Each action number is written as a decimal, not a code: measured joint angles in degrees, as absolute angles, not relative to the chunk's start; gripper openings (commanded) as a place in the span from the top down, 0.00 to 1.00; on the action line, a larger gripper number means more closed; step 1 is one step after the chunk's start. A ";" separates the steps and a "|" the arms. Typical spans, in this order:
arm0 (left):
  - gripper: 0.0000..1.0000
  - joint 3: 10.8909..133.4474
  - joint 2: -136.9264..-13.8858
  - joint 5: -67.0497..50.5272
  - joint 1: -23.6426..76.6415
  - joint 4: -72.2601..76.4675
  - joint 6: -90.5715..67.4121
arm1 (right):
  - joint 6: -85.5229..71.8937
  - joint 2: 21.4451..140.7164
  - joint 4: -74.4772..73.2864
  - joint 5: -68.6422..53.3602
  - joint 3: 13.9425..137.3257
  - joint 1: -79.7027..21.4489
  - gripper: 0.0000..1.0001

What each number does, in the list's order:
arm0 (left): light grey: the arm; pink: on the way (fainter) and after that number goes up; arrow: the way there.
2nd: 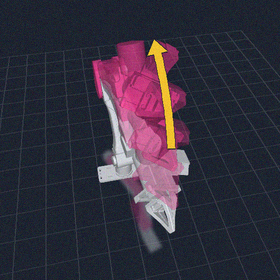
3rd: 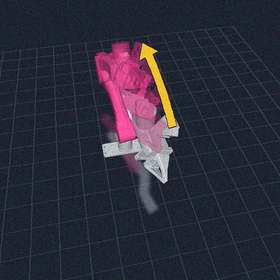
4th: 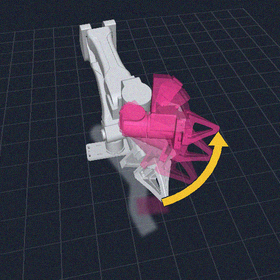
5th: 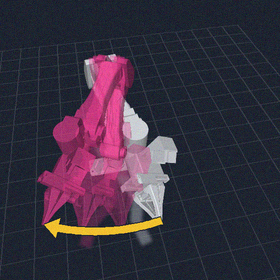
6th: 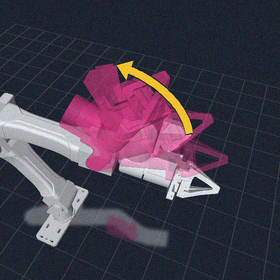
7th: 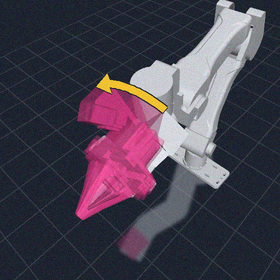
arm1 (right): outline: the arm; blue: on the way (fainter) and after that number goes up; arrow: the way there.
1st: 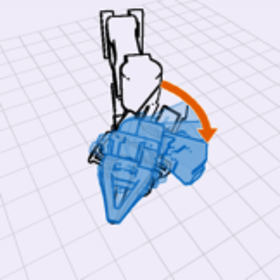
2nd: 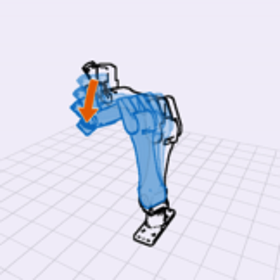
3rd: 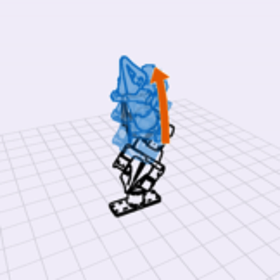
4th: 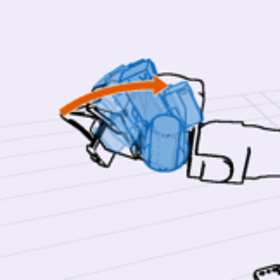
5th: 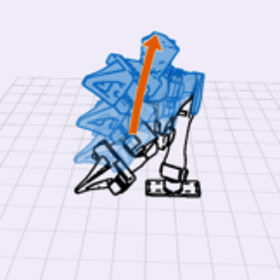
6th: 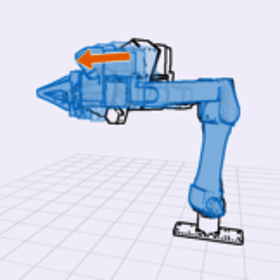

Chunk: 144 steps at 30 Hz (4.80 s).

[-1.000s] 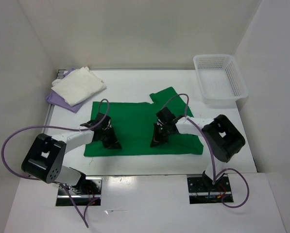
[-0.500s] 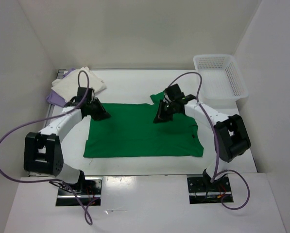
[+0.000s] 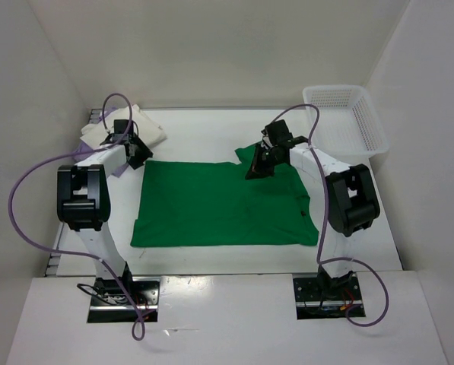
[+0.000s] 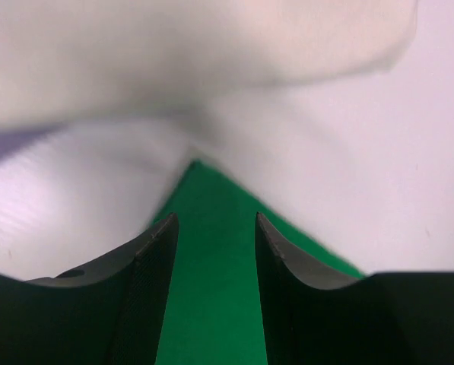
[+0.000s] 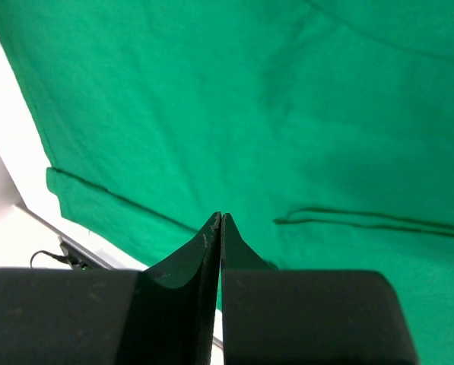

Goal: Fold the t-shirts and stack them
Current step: Grap the side of the flattened tshirt furthest away from the robot with both arms, then fold the other side of the tshirt into a rectangle

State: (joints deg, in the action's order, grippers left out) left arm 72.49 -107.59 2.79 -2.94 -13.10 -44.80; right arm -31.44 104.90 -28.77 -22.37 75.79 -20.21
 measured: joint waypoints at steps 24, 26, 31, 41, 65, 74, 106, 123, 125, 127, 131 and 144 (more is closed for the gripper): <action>0.90 81.34 -118.43 7.20 -3.62 -12.49 -39.90 | -29.71 113.71 -28.69 -23.07 86.89 -16.14 0.53; 0.95 81.34 -118.43 7.29 -3.62 -12.51 -39.29 | -29.63 116.42 -28.49 -21.67 91.18 -14.48 0.48; 1.00 80.82 -118.06 6.96 -3.62 -12.47 -39.11 | -29.50 126.13 -28.25 -15.73 104.51 -10.39 0.48; 1.00 77.84 -115.48 4.82 -3.62 -12.69 -39.07 | -26.98 147.06 -36.18 -2.44 133.27 -8.08 0.48; 1.00 75.46 -113.65 3.05 -3.62 -11.99 -39.27 | -25.06 148.33 -39.51 -1.43 134.04 -10.37 0.55; 1.00 75.20 -113.30 2.66 -3.62 -11.84 -39.29 | -25.21 147.50 -39.18 1.06 132.64 -10.37 0.62; 1.00 75.09 -112.75 1.58 -3.62 -11.86 -39.42 | -25.63 146.78 -41.76 -0.67 132.38 -10.63 1.00; 1.00 64.45 -94.17 0.03 -3.66 -12.05 -39.24 | -25.87 104.29 -39.00 -3.22 91.94 -9.76 1.00; 1.00 62.59 -92.75 -0.30 -3.70 -12.84 -39.24 | -25.87 98.74 -39.29 -3.40 86.65 -9.17 1.00; 1.00 60.77 -91.05 -0.71 -3.90 -13.85 -39.24 | -25.87 93.43 -39.42 -3.42 81.67 -8.78 1.00; 1.00 58.39 -86.65 -1.39 -4.38 -16.19 -39.24 | -25.89 84.51 -41.23 -3.70 73.03 -8.21 1.00; 1.00 51.81 -78.72 -1.89 -7.64 -21.65 -38.85 | -27.88 73.87 -51.00 -6.44 59.83 -8.21 1.00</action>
